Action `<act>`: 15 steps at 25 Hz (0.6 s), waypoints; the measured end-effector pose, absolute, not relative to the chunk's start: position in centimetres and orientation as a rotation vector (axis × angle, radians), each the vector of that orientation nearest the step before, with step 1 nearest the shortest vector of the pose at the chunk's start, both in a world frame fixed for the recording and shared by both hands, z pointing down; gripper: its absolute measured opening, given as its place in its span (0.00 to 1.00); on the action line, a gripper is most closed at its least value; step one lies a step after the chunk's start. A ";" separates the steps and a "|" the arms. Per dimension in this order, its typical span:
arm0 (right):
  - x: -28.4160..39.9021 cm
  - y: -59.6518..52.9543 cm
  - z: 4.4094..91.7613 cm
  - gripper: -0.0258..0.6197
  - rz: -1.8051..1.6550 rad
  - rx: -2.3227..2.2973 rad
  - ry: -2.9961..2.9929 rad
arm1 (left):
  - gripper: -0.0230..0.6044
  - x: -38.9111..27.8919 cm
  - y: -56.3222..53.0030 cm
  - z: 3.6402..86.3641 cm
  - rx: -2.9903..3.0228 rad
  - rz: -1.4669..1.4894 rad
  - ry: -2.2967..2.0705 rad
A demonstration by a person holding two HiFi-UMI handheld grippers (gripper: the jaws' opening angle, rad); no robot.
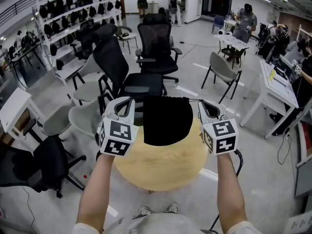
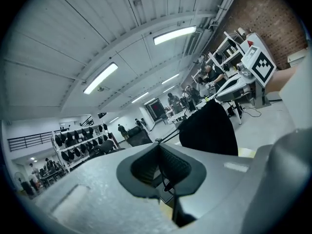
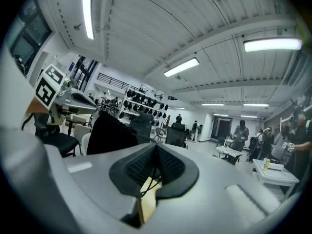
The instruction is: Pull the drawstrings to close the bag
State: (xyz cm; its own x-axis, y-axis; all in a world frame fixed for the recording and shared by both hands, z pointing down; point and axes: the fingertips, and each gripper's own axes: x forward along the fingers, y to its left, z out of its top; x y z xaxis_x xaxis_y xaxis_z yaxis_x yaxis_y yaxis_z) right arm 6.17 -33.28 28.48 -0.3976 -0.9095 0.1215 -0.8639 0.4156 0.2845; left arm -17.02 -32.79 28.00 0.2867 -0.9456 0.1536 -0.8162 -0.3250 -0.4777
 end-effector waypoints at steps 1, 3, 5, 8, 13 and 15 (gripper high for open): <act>6.4 -33.3 28.5 0.05 -0.244 1.567 -2.412 | 0.04 -17.3 -32.8 28.1 -2.248 -0.602 1.610; 6.6 -33.4 28.5 0.05 -0.236 1.591 -2.401 | 0.04 -17.9 -32.9 28.3 -2.246 -0.597 1.633; 7.0 -33.5 28.4 0.05 -0.231 1.612 -2.392 | 0.04 -18.1 -33.2 28.3 -2.250 -0.588 1.654; 7.8 -33.7 28.1 0.05 -0.238 1.641 -2.376 | 0.04 -18.3 -33.6 28.1 -2.243 -0.582 1.681; 8.7 -33.7 27.9 0.05 -0.259 1.679 -2.352 | 0.04 -19.5 -34.0 28.2 -2.226 -0.564 1.735; 9.1 -33.7 27.7 0.05 -0.259 1.697 -2.347 | 0.04 -19.9 -34.0 28.3 -2.233 -0.561 1.746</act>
State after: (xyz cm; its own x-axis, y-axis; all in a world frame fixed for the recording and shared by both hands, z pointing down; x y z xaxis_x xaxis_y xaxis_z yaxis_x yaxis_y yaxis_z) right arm 9.11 -33.71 27.73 -0.3010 -0.9499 0.0846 -0.9086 0.3126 0.2772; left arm -19.92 -34.02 28.33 0.2070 -0.9676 0.1446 -0.8706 -0.2496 -0.4239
